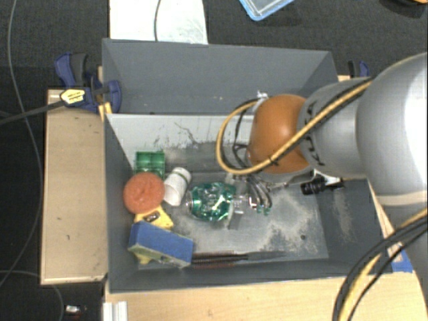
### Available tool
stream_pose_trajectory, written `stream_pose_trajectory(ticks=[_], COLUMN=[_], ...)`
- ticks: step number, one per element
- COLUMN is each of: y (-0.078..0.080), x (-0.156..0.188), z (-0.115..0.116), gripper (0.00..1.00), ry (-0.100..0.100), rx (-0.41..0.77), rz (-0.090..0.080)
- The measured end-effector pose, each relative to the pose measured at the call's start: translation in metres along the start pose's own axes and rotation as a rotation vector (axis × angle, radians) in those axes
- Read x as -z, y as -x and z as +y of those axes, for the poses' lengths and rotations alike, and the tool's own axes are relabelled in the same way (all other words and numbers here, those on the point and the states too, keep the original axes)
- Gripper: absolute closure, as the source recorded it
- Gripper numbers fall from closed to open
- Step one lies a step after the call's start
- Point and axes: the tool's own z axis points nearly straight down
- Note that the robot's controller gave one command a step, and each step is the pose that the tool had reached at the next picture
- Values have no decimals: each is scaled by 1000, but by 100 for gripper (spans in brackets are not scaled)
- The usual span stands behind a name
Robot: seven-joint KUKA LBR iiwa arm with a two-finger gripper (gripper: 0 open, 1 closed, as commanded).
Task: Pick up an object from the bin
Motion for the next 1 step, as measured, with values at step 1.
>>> stream_pose_trajectory(ticks=[1], y=[3], x=[59], z=[3], gripper=[0], ry=[-1], rx=[-26], rz=[1])
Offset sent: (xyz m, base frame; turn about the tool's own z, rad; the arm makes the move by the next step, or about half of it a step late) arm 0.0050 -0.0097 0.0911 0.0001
